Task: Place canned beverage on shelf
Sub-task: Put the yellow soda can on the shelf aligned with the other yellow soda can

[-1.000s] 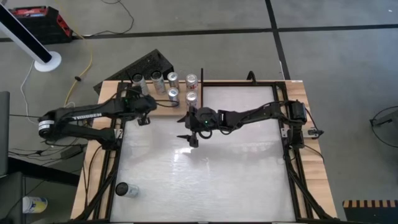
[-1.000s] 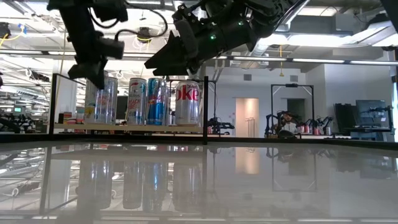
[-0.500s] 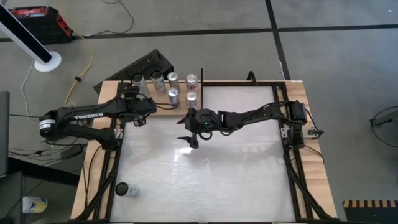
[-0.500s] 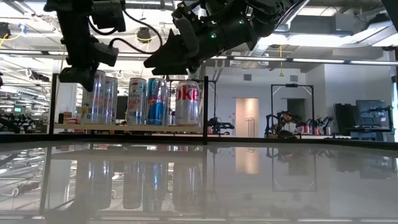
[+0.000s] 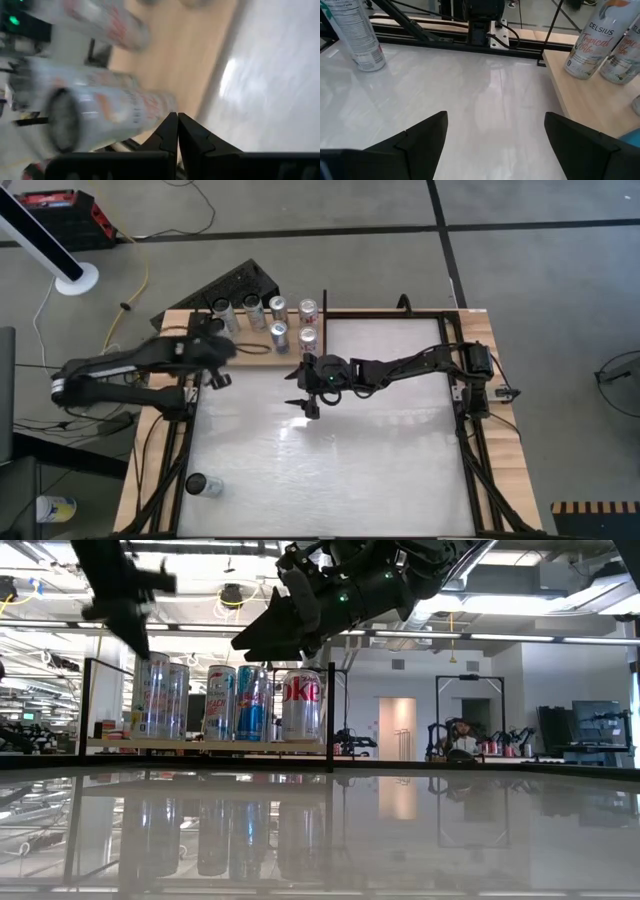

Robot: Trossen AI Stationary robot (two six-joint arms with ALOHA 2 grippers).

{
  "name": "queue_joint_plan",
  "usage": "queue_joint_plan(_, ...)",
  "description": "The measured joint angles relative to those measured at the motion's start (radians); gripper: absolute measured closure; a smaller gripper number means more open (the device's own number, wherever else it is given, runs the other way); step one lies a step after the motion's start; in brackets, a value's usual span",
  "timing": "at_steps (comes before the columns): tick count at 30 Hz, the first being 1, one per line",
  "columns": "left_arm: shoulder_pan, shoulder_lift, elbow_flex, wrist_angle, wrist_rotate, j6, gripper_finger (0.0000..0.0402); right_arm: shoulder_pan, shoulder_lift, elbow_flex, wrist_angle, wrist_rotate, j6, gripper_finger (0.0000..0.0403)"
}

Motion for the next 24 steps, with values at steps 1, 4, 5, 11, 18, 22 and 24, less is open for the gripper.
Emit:
queue_joint_plan(1, -0.001, -0.031, 0.021, -0.007, -0.007, -0.004, 0.0401, 0.0, 0.0, 0.0, -0.001, 0.0, 0.0, 0.0047)
queue_joint_plan(4, 0.018, -0.111, 0.061, -0.025, -0.143, -0.025, 0.0401, -0.002, 0.0, 0.0, 0.001, 0.0, -0.001, 0.0047)
queue_joint_plan(5, 0.033, -0.133, 0.067, -0.024, -0.196, -0.028, 0.0401, -0.002, 0.0, 0.0, 0.006, 0.0, -0.001, 0.0047)
queue_joint_plan(11, 0.231, -0.131, 0.071, 0.003, -0.297, 0.027, 0.0401, -0.008, 0.0, 0.0, 0.014, 0.0, 0.0, 0.0047)
queue_joint_plan(18, 0.534, -0.064, 0.072, 0.131, -0.041, 0.16, 0.0401, 0.003, 0.0, 0.0, 0.014, 0.0, 0.002, 0.0047)
queue_joint_plan(22, 0.645, -0.039, 0.132, 0.076, 0.098, 0.167, 0.0401, 0.013, 0.0, 0.0, 0.005, 0.0, 0.008, 0.0047)
queue_joint_plan(24, 0.647, -0.03, 0.178, 0.046, 0.162, 0.13, 0.0401, 0.013, 0.0, 0.0, 0.005, 0.0, 0.008, 0.0047)
